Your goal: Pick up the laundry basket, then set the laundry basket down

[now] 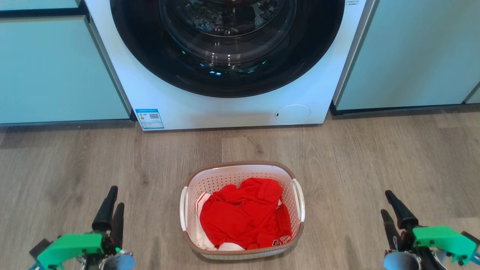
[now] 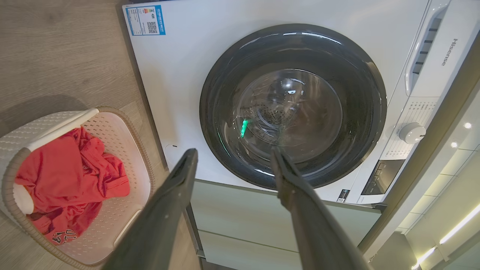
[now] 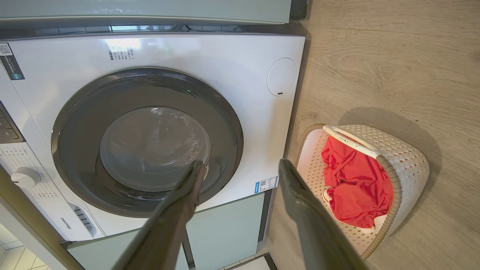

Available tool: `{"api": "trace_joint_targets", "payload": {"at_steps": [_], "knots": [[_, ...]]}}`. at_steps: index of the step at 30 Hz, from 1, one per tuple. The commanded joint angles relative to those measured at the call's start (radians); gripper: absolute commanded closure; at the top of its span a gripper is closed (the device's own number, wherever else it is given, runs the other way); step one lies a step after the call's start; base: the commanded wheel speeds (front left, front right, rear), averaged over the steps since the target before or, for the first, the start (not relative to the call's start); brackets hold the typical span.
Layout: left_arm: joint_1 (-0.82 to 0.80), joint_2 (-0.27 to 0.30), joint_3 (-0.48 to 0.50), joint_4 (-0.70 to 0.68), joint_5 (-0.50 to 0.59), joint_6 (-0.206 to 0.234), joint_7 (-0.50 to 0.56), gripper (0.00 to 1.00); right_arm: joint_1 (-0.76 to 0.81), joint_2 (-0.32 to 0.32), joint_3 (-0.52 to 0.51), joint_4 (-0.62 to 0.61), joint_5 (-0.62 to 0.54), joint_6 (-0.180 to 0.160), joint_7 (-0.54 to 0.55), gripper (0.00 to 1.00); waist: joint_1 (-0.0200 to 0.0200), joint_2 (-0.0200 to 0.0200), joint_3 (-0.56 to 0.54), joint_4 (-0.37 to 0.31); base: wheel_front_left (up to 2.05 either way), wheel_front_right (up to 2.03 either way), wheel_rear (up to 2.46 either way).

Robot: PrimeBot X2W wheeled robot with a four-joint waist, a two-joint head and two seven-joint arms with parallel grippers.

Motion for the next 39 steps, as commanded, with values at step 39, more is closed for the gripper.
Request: {"api": "trace_joint_targets", "payload": {"at_steps": [39], "knots": [[-0.039, 0.015, -0.11, -0.199, 0.631, 0.092, -0.123, 0.0, -0.058, -0.009, 0.101, -0.164, -0.56, 0.003, -0.126, 0.0, 0.0, 0.0, -0.006, 0.002, 0.0, 0.0, 0.0]]}}
